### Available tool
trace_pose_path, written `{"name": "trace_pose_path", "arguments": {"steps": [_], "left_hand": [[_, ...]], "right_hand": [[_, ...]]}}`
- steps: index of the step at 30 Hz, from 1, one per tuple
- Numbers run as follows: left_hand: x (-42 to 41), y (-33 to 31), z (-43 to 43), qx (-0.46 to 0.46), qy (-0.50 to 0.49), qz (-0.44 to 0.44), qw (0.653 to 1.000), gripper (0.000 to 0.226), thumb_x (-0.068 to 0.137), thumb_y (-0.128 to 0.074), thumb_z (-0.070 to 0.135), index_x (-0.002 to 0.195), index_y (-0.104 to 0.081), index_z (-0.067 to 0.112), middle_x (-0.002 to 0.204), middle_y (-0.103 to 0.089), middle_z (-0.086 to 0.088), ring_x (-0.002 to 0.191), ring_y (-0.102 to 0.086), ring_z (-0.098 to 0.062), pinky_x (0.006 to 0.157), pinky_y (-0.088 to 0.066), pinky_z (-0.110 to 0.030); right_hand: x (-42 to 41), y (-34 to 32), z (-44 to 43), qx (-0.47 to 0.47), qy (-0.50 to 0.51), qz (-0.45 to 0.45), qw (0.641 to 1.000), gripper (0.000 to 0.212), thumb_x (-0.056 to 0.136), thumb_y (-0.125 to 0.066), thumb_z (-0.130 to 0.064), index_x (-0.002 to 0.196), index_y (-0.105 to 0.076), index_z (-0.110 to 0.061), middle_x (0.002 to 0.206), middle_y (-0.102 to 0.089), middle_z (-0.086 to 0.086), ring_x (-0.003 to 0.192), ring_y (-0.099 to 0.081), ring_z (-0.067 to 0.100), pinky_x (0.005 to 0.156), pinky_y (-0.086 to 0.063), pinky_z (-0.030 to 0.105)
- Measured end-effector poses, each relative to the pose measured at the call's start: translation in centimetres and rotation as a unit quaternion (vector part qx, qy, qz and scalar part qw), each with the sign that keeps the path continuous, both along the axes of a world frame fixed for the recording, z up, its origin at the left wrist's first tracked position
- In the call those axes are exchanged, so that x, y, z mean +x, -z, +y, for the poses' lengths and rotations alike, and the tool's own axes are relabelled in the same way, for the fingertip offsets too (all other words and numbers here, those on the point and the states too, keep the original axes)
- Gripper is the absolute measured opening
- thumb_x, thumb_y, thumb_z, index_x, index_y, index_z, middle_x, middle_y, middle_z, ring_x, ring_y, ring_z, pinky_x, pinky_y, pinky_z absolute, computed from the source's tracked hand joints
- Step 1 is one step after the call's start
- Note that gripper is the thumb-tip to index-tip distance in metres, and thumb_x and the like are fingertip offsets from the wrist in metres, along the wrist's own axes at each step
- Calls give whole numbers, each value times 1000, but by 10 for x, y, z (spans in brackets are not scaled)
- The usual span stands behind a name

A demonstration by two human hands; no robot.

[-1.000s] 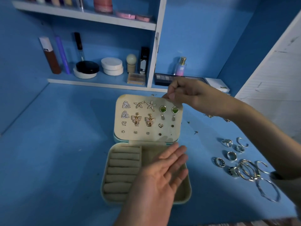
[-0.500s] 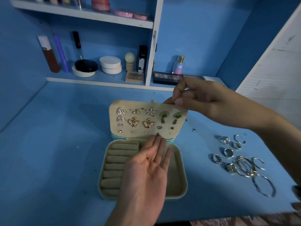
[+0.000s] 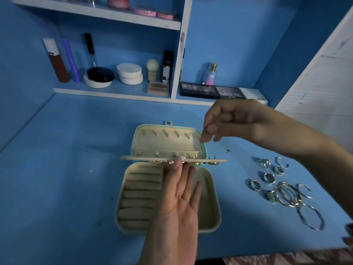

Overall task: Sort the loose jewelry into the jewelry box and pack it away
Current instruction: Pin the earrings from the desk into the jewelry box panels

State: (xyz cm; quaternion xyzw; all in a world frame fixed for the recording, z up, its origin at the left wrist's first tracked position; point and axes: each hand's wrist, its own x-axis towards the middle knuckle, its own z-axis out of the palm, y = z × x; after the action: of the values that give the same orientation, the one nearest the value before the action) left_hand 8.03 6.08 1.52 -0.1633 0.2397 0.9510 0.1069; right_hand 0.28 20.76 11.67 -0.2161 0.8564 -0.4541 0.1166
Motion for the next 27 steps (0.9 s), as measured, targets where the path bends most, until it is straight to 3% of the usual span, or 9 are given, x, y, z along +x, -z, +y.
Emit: {"name": "trace_pose_path", "arguments": {"steps": [6, 16, 23, 27], "left_hand": [[6, 8, -1, 32, 18, 11, 999, 97, 14, -96, 33, 105, -72, 11, 117, -69, -5, 106, -65, -15, 95, -41, -39], [7, 10, -1, 10, 22, 7, 1000, 96, 15, -95, 33, 105, -73, 10, 118, -68, -6, 107, -65, -15, 101, -37, -40], [7, 10, -2, 8, 22, 3, 1000, 96, 15, -95, 30, 106, -72, 7, 119, -68, -9, 107, -65, -18, 100, -36, -41], [7, 9, -3, 0, 17, -5, 1000, 94, 16, -94, 30, 104, -73, 6, 119, -67, -12, 107, -66, -22, 100, -36, -43]], "right_hand": [[-20, 47, -7, 75, 28, -66, 995, 6, 88, -61, -6, 89, -66, -8, 78, -70, 8, 71, -62, 16, 66, -49, 26], [-27, 55, -13, 80, 14, -113, 990, 8, 85, -65, -7, 85, -72, -10, 75, -67, -1, 66, -55, 7, 65, -46, 22], [-31, 58, -14, 82, 20, -121, 989, 8, 86, -63, -4, 86, -71, -6, 76, -65, 11, 62, -55, 9, 61, -47, 20], [-34, 60, -13, 65, 30, -134, 988, 9, 87, -61, -1, 86, -69, -4, 72, -64, 9, 60, -56, 9, 57, -46, 19]]}}
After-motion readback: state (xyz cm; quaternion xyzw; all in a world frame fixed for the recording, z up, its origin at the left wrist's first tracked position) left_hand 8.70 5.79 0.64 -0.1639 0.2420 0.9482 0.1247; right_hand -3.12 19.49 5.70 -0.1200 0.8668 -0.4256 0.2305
